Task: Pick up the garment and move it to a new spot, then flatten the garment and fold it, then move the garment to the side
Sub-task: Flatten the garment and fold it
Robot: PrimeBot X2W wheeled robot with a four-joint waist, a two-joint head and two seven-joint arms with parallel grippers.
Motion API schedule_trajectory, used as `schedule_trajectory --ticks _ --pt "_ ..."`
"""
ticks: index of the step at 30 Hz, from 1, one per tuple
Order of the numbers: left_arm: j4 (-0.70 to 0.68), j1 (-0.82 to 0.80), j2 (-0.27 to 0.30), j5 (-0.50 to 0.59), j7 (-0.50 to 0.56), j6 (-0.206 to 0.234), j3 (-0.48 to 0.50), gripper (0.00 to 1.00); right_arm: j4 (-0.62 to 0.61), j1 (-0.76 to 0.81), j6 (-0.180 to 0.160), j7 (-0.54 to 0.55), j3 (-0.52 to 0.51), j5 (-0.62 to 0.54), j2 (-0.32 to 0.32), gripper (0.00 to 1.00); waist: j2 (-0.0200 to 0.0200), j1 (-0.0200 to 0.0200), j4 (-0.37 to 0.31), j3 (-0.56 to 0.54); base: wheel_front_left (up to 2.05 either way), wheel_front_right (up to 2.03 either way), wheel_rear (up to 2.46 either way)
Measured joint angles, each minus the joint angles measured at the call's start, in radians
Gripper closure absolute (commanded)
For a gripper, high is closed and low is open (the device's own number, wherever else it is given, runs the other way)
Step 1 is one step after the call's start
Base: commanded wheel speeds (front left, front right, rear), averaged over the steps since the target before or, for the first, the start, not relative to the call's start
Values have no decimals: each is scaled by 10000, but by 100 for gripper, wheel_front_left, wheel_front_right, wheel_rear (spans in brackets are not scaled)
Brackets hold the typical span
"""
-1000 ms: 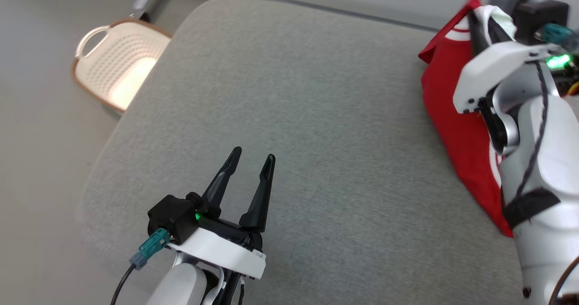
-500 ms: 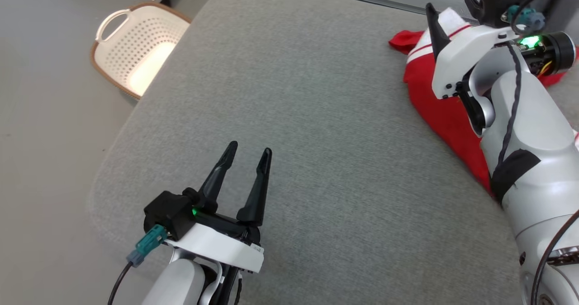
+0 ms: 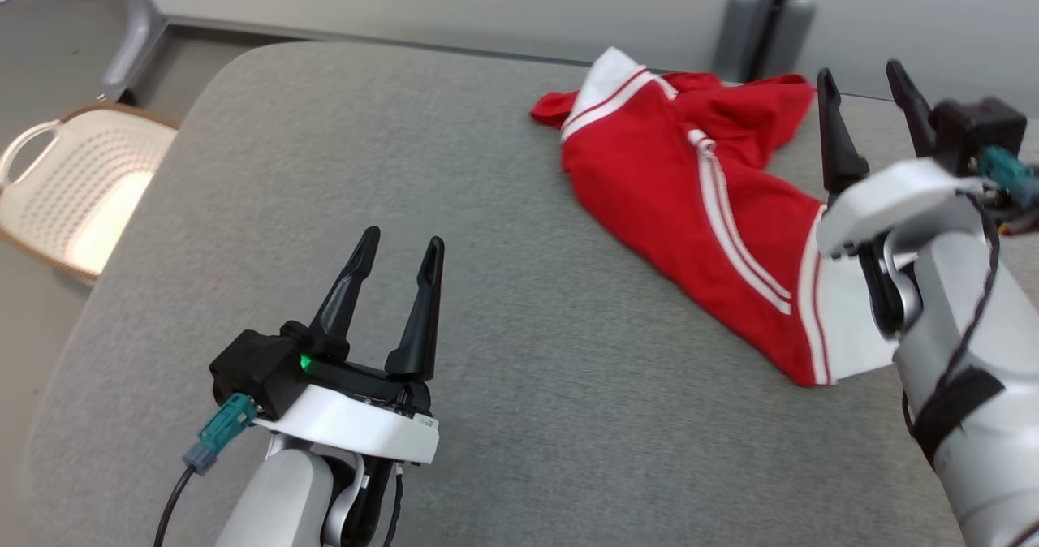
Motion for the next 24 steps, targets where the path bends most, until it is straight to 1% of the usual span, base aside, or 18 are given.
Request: schedule_trajectory --ticks 7,10,14,19,24 --pt "-105 172 4 171 0 -15 420 0 -2416 2368 0 -123 8 1091 -410 0 0 0 -1056 -433 0 0 0" --pt "-138 280 6 278 0 -40 560 0 -3672 3496 0 -132 -184 1463 -399 0 0 0 -1444 -574 0 0 0" --pt "-146 587 4 355 0 -88 665 0 -4955 5003 0 -140 -562 1662 -238 0 0 0 -1816 -781 0 0 0" --pt "-125 892 4 527 0 -104 748 0 -5833 6253 0 -157 -775 1630 127 0 0 0 -2069 -959 0 0 0" --pt "-84 1021 4 686 0 -176 750 0 -6103 6636 0 -157 -848 1486 376 0 0 0 -2127 -932 0 0 0"
